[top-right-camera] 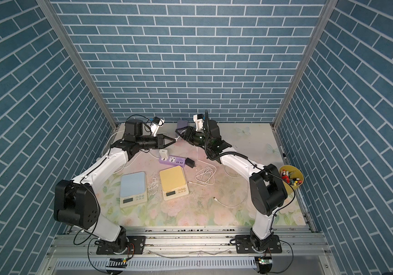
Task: Charge the electronic scale
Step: Pick up the charging cable from the center of the board.
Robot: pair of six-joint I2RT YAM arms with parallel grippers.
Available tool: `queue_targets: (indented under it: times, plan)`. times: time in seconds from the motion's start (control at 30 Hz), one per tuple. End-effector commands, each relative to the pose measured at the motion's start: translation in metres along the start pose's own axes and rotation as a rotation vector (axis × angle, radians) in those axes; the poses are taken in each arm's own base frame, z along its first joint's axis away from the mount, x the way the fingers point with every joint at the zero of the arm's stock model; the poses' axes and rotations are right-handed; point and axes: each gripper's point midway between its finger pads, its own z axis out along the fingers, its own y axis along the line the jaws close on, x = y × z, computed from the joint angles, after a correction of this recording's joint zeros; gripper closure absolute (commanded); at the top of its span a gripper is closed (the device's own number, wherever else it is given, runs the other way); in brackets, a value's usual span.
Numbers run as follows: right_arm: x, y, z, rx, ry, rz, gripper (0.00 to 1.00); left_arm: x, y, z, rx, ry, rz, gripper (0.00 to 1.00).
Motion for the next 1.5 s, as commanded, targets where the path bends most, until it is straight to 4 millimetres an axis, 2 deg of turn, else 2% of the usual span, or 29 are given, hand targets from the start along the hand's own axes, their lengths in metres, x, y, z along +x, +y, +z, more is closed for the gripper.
queue_targets:
  times: [0.0, 0.13, 0.17, 0.2, 0.27, 0.3, 0.47, 0.63, 0.73, 0.97, 1.2, 1.33, 1.47]
  plan:
    - [0.01, -0.007, 0.016, -0.023, 0.049, 0.076, 0.67, 0.002, -0.009, -0.002, 0.044, 0.001, 0.026, 0.91]
    - [0.014, -0.002, 0.021, -0.043, 0.066, 0.081, 0.9, 0.004, -0.007, -0.003, 0.034, -0.004, 0.036, 0.87]
    - [0.014, -0.001, 0.021, -0.042, 0.066, 0.079, 0.96, 0.005, -0.006, -0.003, 0.03, -0.002, 0.036, 0.84]
    - [0.014, -0.003, 0.02, -0.029, 0.06, 0.083, 1.0, 0.005, -0.005, -0.003, 0.024, -0.003, 0.042, 0.76]
    - [0.012, -0.01, 0.014, 0.02, 0.031, 0.093, 1.0, 0.005, -0.004, -0.007, 0.0, -0.012, 0.068, 0.58]
    - [0.009, -0.013, 0.01, 0.047, 0.009, 0.09, 1.0, 0.005, -0.003, -0.009, -0.017, -0.021, 0.086, 0.53]
    - [0.004, -0.017, -0.006, 0.13, -0.037, 0.064, 1.0, 0.006, -0.01, -0.025, -0.054, -0.082, 0.155, 0.49]
    - [0.004, -0.018, -0.011, 0.142, -0.053, 0.068, 1.0, 0.01, -0.012, -0.023, -0.008, -0.103, 0.131, 0.52]
    - [0.004, -0.016, -0.011, 0.135, -0.051, 0.073, 1.0, 0.012, -0.01, -0.015, 0.016, -0.098, 0.11, 0.53]
    - [0.006, -0.012, -0.012, 0.123, -0.041, 0.079, 1.0, 0.007, -0.02, 0.002, 0.06, -0.082, 0.125, 0.61]
    - [0.006, -0.009, -0.015, 0.115, -0.048, 0.088, 1.0, 0.01, -0.02, 0.013, 0.069, -0.055, 0.116, 0.77]
    - [0.005, -0.007, -0.015, 0.104, -0.05, 0.083, 1.0, 0.013, -0.02, 0.013, 0.071, -0.041, 0.116, 1.0]
    - [0.006, -0.004, -0.015, 0.076, -0.045, 0.072, 0.99, 0.014, -0.021, 0.012, 0.064, -0.028, 0.125, 1.0]
